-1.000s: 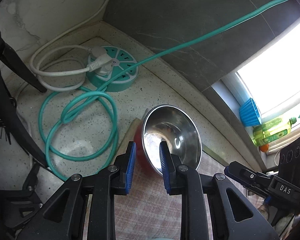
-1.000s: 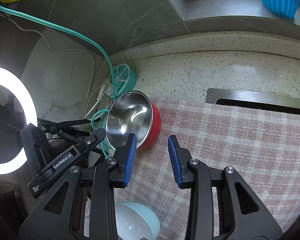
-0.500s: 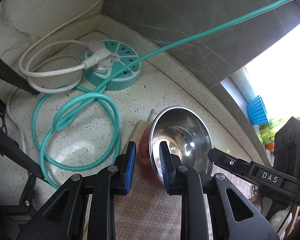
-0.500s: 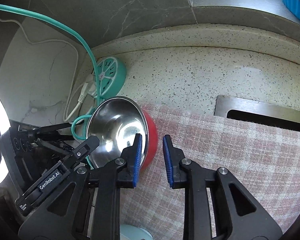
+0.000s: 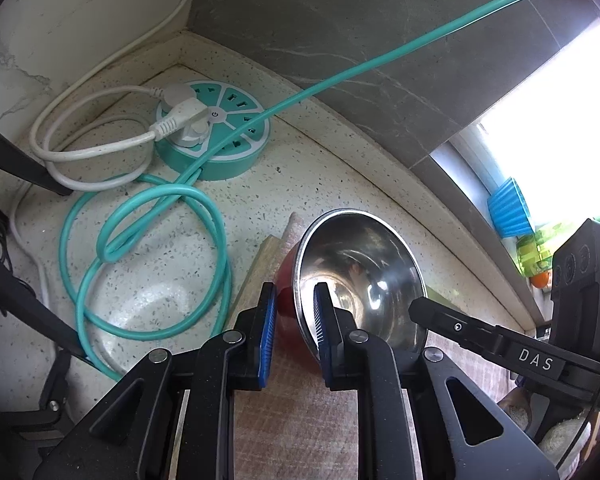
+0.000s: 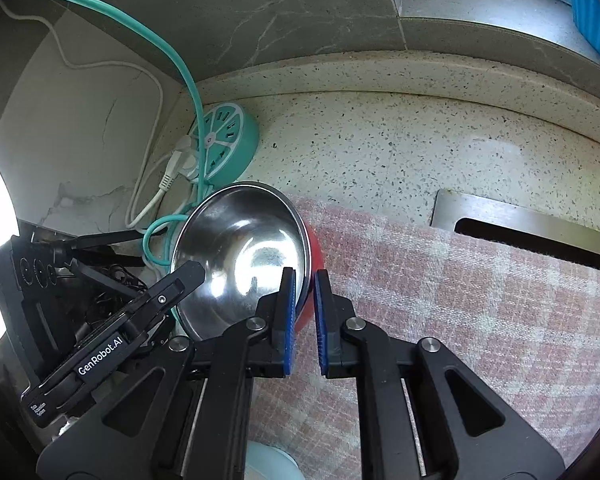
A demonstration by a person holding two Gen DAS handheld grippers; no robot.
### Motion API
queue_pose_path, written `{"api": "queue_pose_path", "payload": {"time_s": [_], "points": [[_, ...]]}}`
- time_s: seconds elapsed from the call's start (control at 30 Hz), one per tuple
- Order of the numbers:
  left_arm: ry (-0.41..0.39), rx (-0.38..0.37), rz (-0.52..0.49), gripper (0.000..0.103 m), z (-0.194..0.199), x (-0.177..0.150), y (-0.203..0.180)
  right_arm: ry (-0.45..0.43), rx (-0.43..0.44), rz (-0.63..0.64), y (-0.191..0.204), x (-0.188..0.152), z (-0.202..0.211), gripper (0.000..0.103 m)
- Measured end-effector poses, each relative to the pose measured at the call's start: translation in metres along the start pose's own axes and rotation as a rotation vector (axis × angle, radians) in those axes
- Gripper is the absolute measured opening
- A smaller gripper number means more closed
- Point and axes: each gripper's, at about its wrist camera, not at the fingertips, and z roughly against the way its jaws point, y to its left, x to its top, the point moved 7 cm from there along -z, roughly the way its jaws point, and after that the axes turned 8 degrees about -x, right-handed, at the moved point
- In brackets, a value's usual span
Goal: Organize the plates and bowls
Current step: 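Carry the red-bottomed bowl and lower it into the large steel bowl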
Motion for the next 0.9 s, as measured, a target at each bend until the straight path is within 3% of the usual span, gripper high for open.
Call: {"api": "queue_pose_path", "payload": {"time_s": [0.43, 0.9], "points": [[-0.022, -0.083, -0.069, 0.017, 0.034, -0.026, -0.049, -0.074, 0.03, 0.024, -0.009, -0.029, 0.078, 0.009], [0.023, -0.215, -0.201, 0.017, 0.052, -0.083, -0.133, -0.153, 0.035, -0.07, -0.071, -0.098, 0.162, 0.009]]}}
